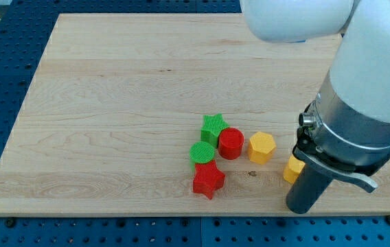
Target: Separate yellow blocks and move yellow hexagon towards the center
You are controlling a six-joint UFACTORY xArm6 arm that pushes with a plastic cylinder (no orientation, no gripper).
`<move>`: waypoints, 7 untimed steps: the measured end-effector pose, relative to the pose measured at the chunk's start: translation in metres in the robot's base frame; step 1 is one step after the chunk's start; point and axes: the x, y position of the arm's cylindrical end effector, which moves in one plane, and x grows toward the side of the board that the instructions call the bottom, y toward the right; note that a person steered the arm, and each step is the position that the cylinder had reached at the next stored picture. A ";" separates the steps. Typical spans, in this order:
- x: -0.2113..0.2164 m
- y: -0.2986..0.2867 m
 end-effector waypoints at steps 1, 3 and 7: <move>-0.003 0.033; -0.075 0.013; -0.112 -0.051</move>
